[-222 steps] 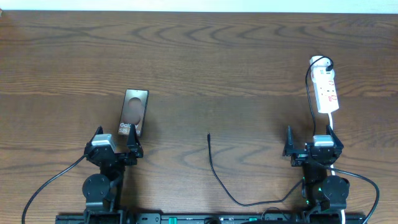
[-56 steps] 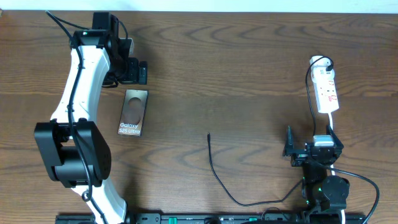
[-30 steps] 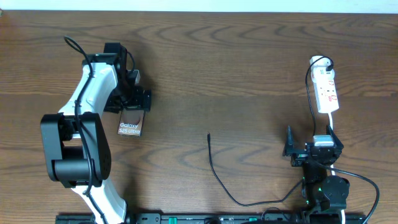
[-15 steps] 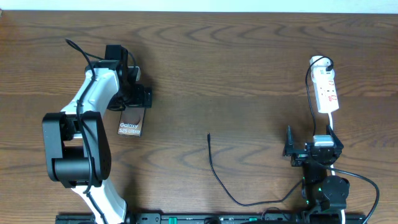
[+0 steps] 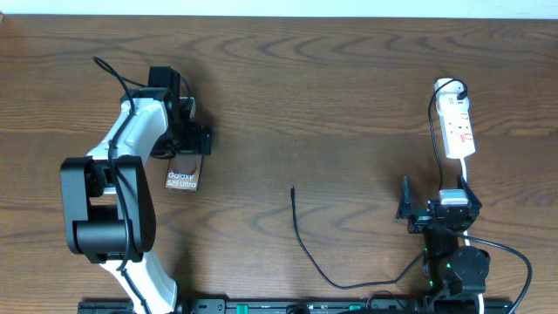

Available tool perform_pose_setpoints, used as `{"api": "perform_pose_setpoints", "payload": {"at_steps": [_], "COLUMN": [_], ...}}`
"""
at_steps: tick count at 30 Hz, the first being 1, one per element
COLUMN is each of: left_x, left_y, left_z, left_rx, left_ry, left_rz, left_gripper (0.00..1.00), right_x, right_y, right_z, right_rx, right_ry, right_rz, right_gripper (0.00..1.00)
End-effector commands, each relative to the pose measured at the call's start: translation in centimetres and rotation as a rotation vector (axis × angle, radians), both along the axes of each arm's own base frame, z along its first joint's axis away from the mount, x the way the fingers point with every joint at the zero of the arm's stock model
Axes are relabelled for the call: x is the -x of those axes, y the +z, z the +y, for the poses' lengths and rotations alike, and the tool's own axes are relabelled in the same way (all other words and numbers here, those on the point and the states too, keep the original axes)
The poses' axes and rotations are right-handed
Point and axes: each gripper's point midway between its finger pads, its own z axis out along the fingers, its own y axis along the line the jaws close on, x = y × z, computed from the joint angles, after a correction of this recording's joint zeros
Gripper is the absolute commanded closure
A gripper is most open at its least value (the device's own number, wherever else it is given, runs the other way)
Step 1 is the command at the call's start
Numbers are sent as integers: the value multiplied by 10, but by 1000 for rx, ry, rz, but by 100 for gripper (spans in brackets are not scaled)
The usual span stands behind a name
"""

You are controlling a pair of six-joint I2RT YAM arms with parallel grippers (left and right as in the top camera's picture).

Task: Plug charger to phone and switch on socket
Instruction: 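Close the left gripper on the phone's short edge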

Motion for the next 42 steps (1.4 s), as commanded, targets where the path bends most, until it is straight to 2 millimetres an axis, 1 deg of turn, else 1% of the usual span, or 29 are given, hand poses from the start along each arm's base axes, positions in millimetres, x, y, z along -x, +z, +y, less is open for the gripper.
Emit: {"api": "perform_pose_setpoints", "payload": {"at_steps": [1,3,8,12,26,32,36,42], "left_x": [7,8,8,12,2,2,3,13], "left_y": [-6,-10,-10,-13,-13,-13,-14,-22], "left_z": [5,5,5,5,4,6,8,8], "left_rx": [-20,-20,-21,-24,-27,-36,-44,-43], "left_ry": [-4,-4,-13,-56,-73,-71,-71,-71], "left_rz": [21,20,18,25,-14,-14,-11,11], "left_gripper": [2,2,1,1,1,1,1,1], "right_x": [0,0,0,0,0,0,0,0], "right_y": [-1,-1,-1,-1,-1,-1,-1,-1], "right_z": [-3,-3,-3,-3,-3,-3,-3,-3], "right_rx": [-13,-13,-13,-13,-13,-13,-13,-13], "right_ry": [-17,-17,-17,-17,-17,-17,-17,-17], "right_rz": [3,3,3,3,3,3,3,3], "right_gripper": [1,1,1,1,1,1,1,1]}}
